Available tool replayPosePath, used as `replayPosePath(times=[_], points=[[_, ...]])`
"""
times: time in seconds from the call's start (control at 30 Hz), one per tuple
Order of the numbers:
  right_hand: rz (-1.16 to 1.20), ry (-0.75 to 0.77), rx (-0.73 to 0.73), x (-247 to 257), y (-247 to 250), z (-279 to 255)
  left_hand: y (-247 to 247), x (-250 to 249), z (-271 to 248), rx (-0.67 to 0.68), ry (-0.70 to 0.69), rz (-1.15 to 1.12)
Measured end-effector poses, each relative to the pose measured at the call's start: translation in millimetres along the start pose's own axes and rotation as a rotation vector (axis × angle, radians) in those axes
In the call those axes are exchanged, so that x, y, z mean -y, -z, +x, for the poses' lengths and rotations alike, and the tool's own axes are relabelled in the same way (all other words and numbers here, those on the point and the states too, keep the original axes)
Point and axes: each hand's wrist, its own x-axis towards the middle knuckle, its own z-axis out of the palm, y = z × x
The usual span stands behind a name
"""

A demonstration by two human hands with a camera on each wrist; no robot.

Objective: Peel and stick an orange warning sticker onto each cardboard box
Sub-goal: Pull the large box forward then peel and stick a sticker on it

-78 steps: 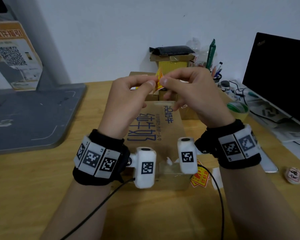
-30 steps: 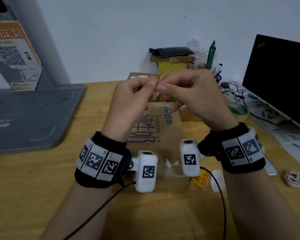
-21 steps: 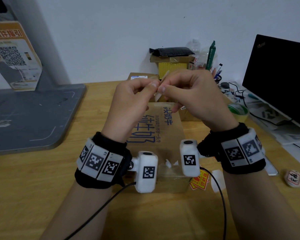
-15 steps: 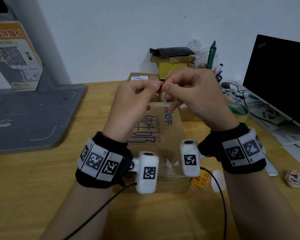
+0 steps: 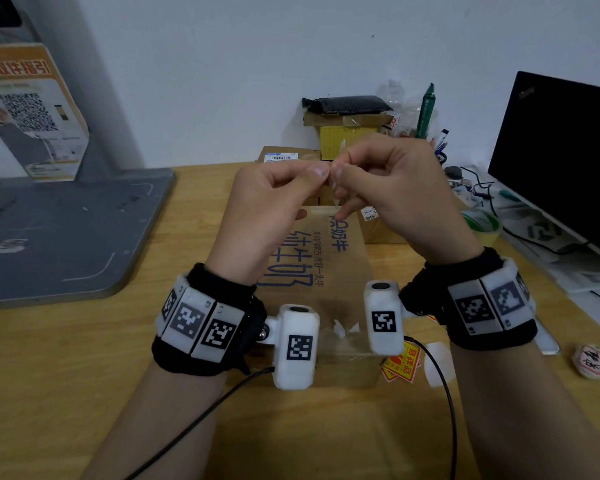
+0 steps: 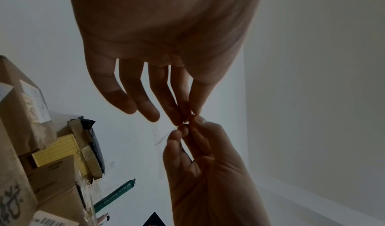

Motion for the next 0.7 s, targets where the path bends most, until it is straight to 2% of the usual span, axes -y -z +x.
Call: replayPosePath(times=[0.37,0.7], points=[[-0.031,-0.001,-0.03,1,0,0,-2,1,2,-0.021,0.046,-0.056],[-0.134,-0.136,-0.195,-11,6,3,1,8,6,-0.112,0.091,-0.056]])
